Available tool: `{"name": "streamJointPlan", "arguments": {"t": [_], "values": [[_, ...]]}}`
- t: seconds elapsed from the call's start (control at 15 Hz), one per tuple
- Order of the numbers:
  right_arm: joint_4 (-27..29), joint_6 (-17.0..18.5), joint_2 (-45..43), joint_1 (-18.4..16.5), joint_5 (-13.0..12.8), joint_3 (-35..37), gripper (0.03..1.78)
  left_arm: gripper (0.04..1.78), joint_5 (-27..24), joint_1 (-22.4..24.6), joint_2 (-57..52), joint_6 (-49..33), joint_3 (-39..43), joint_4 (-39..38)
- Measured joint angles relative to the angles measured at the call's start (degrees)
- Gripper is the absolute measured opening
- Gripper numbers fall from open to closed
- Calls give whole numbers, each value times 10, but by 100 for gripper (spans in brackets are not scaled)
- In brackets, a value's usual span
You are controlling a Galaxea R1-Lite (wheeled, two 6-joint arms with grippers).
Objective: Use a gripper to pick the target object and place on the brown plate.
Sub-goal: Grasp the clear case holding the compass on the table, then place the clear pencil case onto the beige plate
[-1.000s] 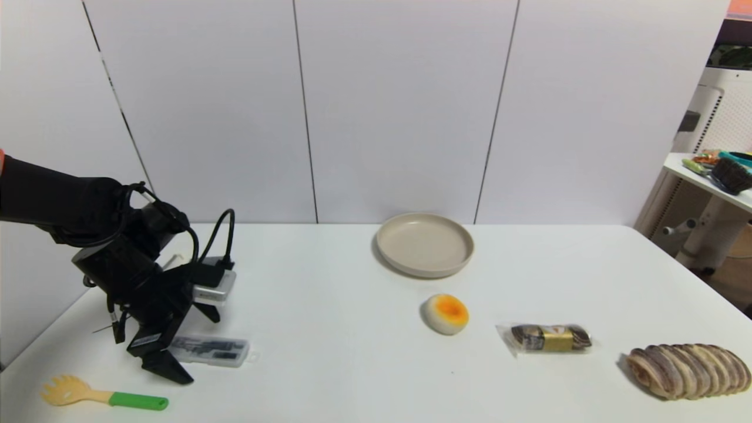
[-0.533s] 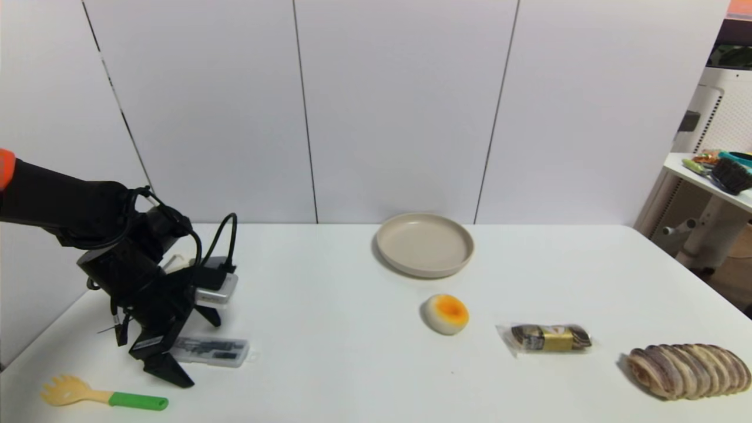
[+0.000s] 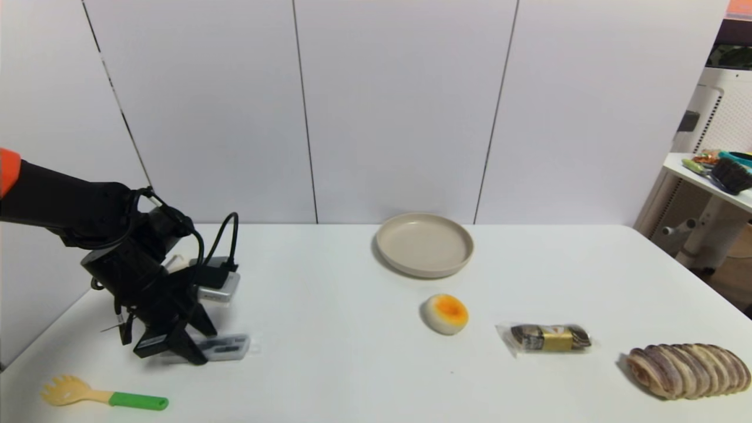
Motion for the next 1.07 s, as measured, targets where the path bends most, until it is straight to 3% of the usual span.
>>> {"name": "streamJointPlan", "arguments": {"t": [0.4, 0.73, 0.87, 1.07], "values": [[0, 0, 0, 0, 0, 0, 169, 59, -15, -27, -24, -46, -45, 3], [0, 0, 0, 0, 0, 0, 169, 59, -52, -139, -34, -198, -205, -27], [0, 0, 0, 0, 0, 0, 169, 59, -61, -189, -16, -277, -249, -104], [0, 0, 0, 0, 0, 0, 169, 59, -63, -241, 24, -386, -267, -279]]}}
